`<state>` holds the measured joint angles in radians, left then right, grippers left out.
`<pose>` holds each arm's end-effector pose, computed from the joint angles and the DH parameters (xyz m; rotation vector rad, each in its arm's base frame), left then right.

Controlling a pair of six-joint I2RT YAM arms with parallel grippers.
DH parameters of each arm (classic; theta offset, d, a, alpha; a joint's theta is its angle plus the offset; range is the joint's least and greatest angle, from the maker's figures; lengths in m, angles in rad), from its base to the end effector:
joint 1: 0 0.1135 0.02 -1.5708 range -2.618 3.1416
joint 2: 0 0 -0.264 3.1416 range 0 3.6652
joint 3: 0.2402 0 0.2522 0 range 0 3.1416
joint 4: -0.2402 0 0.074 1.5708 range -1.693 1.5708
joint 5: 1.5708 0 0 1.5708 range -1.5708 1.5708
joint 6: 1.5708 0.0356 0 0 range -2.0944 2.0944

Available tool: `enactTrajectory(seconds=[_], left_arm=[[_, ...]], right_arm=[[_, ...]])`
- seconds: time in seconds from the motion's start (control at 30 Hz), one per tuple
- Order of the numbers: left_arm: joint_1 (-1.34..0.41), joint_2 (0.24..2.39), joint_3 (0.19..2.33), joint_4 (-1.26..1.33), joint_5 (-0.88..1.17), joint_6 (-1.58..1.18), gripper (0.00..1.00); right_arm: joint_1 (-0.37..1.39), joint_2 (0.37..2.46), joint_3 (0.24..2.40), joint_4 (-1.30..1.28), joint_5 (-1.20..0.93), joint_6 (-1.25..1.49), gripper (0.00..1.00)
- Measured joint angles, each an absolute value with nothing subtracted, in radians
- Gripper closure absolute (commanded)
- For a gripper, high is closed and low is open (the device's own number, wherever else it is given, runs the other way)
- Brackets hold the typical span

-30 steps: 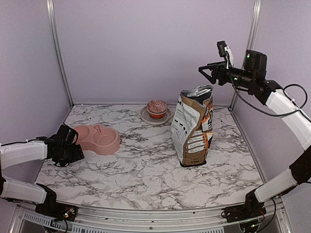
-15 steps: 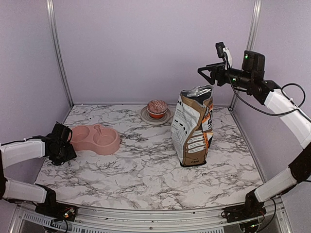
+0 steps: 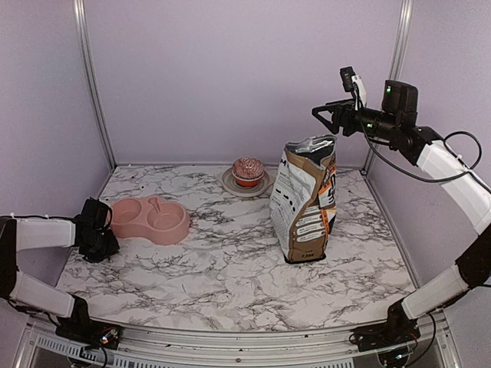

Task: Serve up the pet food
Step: Pick up the spatula from the center of the board.

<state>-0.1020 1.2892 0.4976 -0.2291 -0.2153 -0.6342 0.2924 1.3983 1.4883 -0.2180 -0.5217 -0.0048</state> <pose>0.2180 -0.0147 0.1422 -0.7467 2.4434 -0.0018 0.2987 0.1084 0.4420 -0.6385 1.6024 0.6553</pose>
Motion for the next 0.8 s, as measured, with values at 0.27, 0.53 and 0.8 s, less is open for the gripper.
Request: enactTrajectory(seconds=[0.27, 0.53, 0.8], left_arm=[[-0.089, 1.331, 0.49, -0.133, -0.2, -0.624, 0.9], [-0.089, 1.338, 0.484, -0.097, -0.198, -0.625, 1.0], [-0.088, 1.267, 0.453, -0.122, -0.193, -0.625, 1.0]], right_arm=[[0.292, 1.4, 1.488, -0.226, -0.514, -0.009, 0.32], [0.292, 1.412, 1.488, -0.227, -0.514, -0.008, 0.32], [0.292, 1.415, 1.488, -0.227, -0.514, -0.008, 0.32]])
